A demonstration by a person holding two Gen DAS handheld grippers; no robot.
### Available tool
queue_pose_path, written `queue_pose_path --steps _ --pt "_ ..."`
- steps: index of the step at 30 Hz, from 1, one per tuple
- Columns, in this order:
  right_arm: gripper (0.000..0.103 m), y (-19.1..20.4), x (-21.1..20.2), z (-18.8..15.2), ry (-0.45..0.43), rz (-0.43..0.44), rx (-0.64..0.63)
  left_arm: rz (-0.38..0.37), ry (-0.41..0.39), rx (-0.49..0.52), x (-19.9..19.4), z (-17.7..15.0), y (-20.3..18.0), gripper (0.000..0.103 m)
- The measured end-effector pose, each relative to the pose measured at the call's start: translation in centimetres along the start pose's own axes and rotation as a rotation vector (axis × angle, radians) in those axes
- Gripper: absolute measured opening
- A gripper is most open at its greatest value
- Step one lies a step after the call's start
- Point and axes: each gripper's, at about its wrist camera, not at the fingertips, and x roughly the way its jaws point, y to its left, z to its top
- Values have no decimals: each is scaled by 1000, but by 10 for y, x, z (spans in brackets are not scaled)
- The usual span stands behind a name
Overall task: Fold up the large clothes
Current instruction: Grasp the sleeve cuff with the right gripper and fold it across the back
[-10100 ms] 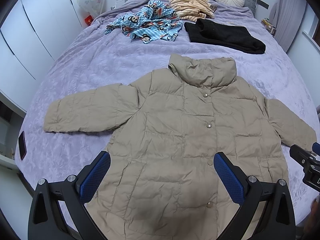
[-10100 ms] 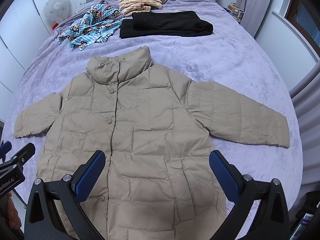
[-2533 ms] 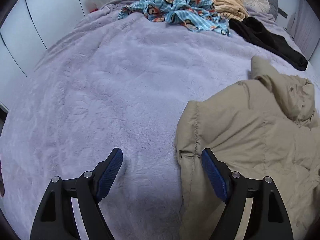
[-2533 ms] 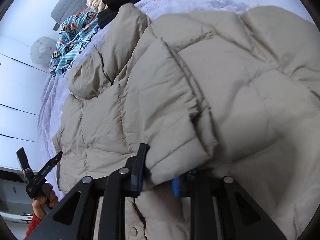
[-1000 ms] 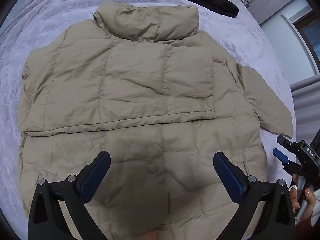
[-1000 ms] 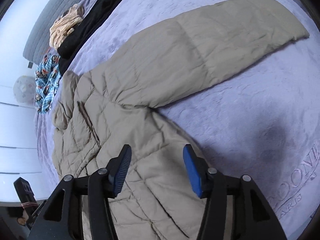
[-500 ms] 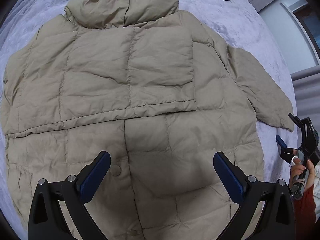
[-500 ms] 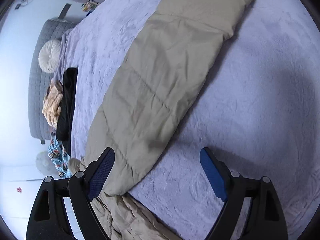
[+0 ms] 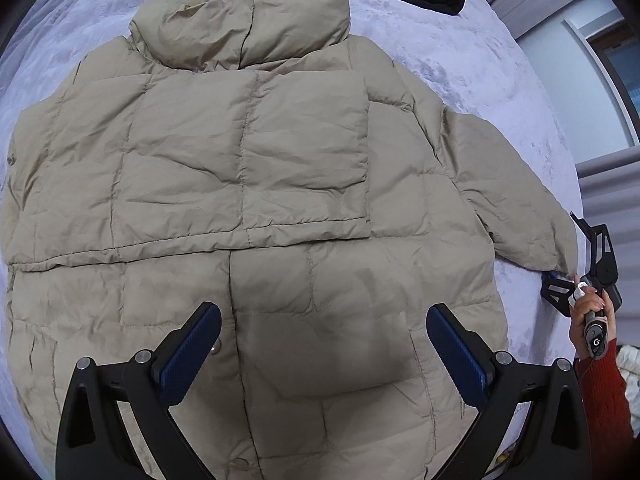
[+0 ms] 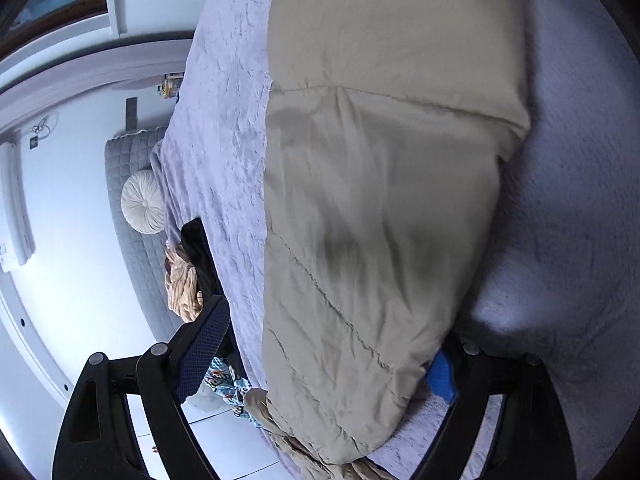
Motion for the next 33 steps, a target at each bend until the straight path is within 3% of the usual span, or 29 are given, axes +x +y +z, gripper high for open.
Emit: queue_pose_path --steps 1,2,5,12,18,22,27,30,33 --pt "86 1 1 1 5 -11 6 1 -2 1 0 1 0 103" --pt "76 0 3 2 12 -15 14 0 -4 1 -1 1 0 103" --pt "12 0 8 5 44 -21 22 5 -19 7 -6 1 1 103" --pt "9 49 1 -11 49 4 -192 19 -38 13 -13 3 13 103" --pt "9 127 15 -64 130 9 -481 4 -62 7 -16 8 36 103" --pt "9 166 37 -128 211 7 -673 4 -72 25 -16 13 56 103" --pt "9 192 74 -243 356 2 -938 -3 -74 41 -15 17 85 103" --pt "9 183 102 -313 445 -49 -1077 -3 -77 40 -12 16 104 103" --pt "9 151 127 -366 506 -165 -1192 -6 -87 32 -9 13 124 103"
